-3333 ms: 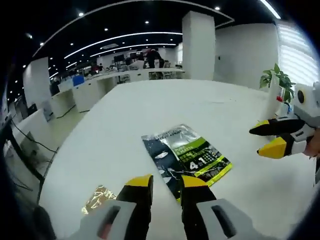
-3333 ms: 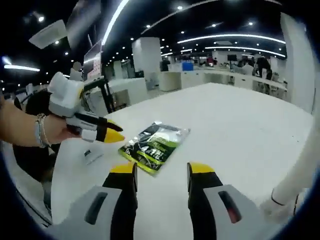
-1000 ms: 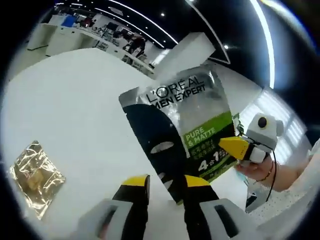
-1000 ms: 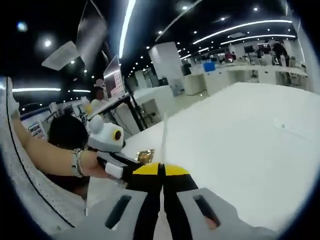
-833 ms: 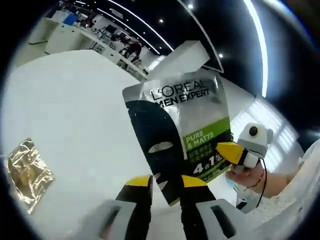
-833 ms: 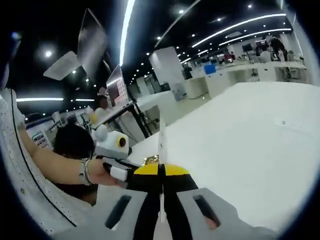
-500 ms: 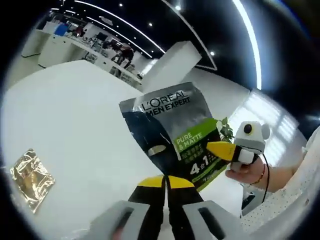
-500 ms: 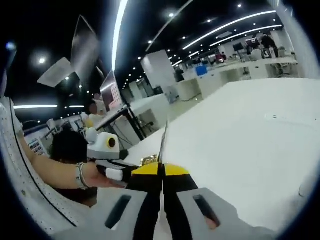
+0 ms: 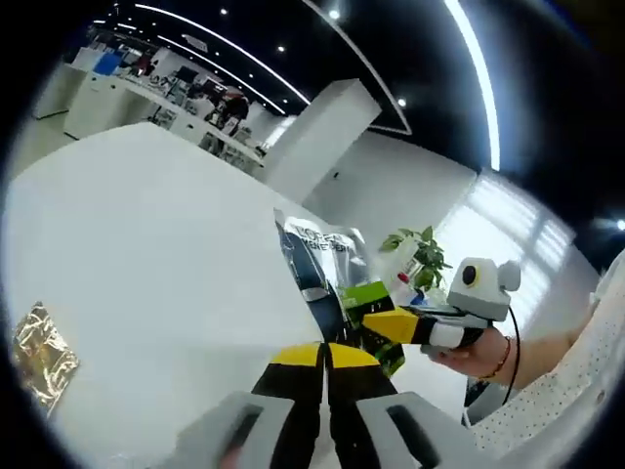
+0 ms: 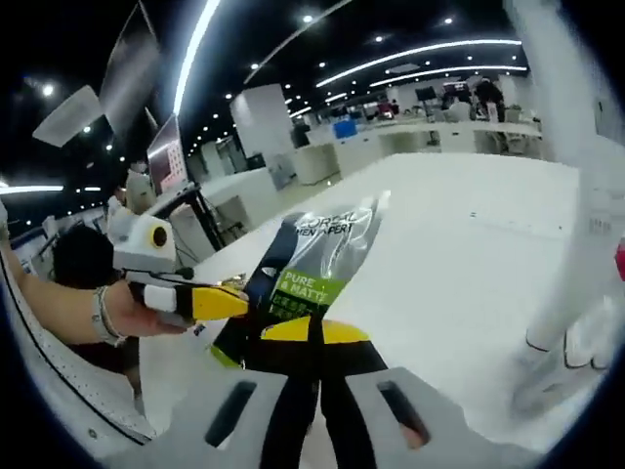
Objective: Arrange the skincare products in the storage area until every visible bottle or jar stands upright without overlapping.
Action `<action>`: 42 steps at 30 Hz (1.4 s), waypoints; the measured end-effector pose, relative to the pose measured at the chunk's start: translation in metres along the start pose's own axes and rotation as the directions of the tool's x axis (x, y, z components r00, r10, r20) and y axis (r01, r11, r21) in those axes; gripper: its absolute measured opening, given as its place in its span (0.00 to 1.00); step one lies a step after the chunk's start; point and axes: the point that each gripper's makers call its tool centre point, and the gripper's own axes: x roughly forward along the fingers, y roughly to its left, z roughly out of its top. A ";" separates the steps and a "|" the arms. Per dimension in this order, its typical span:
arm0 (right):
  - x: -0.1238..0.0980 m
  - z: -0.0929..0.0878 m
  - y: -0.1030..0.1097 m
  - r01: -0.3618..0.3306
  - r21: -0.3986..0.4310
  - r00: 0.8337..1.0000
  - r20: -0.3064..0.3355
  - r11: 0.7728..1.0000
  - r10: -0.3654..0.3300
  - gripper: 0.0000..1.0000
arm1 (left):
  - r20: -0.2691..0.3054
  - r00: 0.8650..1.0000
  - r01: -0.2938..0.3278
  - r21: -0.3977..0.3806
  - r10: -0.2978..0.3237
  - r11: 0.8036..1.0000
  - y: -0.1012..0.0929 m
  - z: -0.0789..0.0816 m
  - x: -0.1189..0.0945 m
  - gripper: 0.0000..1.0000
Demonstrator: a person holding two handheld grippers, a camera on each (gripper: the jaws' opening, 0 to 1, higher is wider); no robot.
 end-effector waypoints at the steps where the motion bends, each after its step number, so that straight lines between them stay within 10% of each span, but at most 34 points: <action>1: -0.001 -0.004 -0.003 0.025 -0.013 1.000 -0.013 1.000 -0.025 0.00 | -0.006 1.000 0.007 -0.005 -0.007 1.000 -0.002 -0.001 0.003 0.00; 10: -0.009 -0.026 -0.028 0.169 -0.042 0.983 -0.071 0.985 -0.171 0.00 | -0.052 0.998 0.016 -0.025 -0.017 1.000 -0.009 -0.015 0.031 0.00; 25: 0.001 -0.052 -0.091 0.389 -0.151 0.896 -0.166 0.909 -0.411 0.00 | -0.137 0.982 -0.138 -0.030 0.133 0.990 0.011 -0.025 0.098 0.00; 31: 0.000 -0.050 -0.114 0.436 -0.307 0.849 -0.172 0.846 -0.500 0.08 | -0.145 0.977 -0.170 -0.083 0.157 0.982 0.020 -0.024 0.112 0.00; 38: -0.007 -0.043 -0.122 0.456 -0.374 0.831 -0.148 0.808 -0.537 0.13 | -0.146 0.973 -0.191 -0.092 0.177 0.977 0.023 -0.024 0.119 0.00; 41: -0.021 -0.031 -0.130 0.514 -0.429 0.793 -0.094 0.743 -0.603 0.03 | -0.134 0.972 -0.206 -0.097 0.192 0.974 0.025 -0.023 0.120 0.00; 42: -0.022 -0.027 -0.128 0.497 -0.461 0.803 -0.078 0.735 -0.592 0.00 | -0.130 0.973 -0.203 -0.098 0.190 0.974 0.024 -0.023 0.120 0.00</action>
